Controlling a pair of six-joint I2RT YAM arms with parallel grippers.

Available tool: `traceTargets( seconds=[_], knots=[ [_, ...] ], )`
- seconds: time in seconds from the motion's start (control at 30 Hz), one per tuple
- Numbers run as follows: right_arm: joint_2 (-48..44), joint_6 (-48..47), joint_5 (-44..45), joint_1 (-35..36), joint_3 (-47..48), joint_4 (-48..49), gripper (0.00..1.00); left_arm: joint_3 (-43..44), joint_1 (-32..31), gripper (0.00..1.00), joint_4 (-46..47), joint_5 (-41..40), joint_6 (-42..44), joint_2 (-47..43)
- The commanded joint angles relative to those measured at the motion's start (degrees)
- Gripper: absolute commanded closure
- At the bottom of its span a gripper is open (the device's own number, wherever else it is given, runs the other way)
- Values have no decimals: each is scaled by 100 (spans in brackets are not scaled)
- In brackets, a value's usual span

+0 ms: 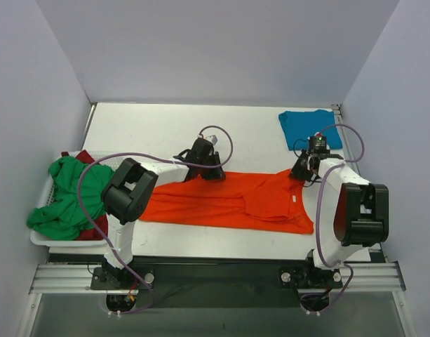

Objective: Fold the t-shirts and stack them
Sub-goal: Fold the other side of the tshirt into a rectangle

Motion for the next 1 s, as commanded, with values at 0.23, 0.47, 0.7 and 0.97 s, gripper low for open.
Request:
traceTargets(
  seconds=[0.23, 0.47, 0.7, 0.97],
  knots=[
    [-1056, 3, 448, -182, -271, -578, 100, -189, 160, 72, -265, -324, -145, 96],
    [-715, 12, 694, -209, -570, -569, 100, -190, 160, 72, -212, -262, -189, 104],
    [-126, 65, 598, -209, -500, -385, 100, -102, 169, 72, -185, -157, -154, 52],
    [-125, 82, 501, -209, -158, -560, 83, 39, 186, 54, 78, 160, 284, -396]
  ],
)
